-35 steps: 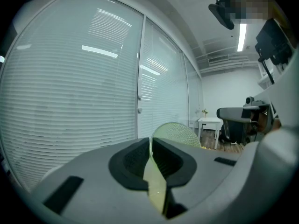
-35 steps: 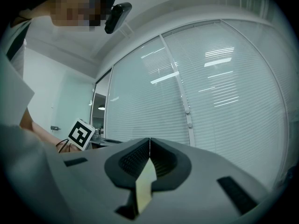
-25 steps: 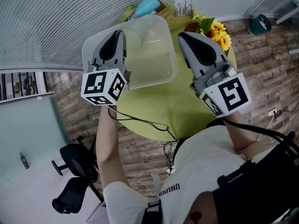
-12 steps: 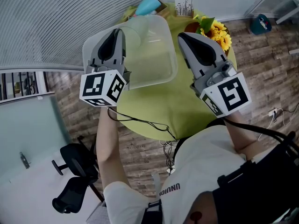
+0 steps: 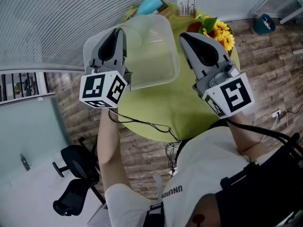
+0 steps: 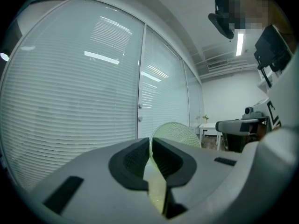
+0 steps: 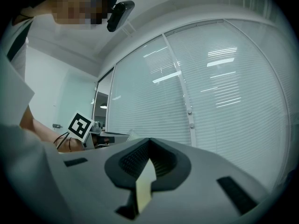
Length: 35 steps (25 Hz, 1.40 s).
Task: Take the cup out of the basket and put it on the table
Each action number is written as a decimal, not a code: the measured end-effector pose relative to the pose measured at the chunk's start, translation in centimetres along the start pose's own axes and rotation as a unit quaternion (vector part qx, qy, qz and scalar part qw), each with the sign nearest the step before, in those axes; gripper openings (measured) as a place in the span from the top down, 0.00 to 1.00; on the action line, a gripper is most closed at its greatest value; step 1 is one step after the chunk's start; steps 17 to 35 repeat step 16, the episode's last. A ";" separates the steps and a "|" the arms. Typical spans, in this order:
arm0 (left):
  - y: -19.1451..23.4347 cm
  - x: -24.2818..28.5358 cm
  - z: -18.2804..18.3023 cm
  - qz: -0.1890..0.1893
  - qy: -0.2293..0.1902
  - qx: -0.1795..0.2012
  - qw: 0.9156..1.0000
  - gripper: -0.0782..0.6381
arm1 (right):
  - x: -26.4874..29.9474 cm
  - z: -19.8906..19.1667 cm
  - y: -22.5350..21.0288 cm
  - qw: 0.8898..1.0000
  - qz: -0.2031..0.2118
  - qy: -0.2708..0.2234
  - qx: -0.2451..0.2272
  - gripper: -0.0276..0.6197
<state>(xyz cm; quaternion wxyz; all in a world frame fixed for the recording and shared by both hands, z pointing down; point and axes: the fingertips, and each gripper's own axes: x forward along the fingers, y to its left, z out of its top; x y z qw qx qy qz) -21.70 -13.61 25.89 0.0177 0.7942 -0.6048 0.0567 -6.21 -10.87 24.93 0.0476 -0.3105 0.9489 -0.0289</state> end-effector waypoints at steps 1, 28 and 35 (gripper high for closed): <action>0.0 0.0 0.0 0.000 -0.001 -0.001 1.000 0.85 | 0.0 0.0 0.0 1.000 0.000 0.000 0.000 0.93; 0.0 -0.1 0.1 -0.002 -0.001 -0.003 1.000 0.85 | 0.0 0.1 0.0 1.000 -0.001 -0.001 0.002 0.93; 0.0 -0.1 0.1 -0.002 -0.001 -0.003 1.000 0.85 | 0.0 0.1 0.0 1.000 -0.001 -0.001 0.002 0.93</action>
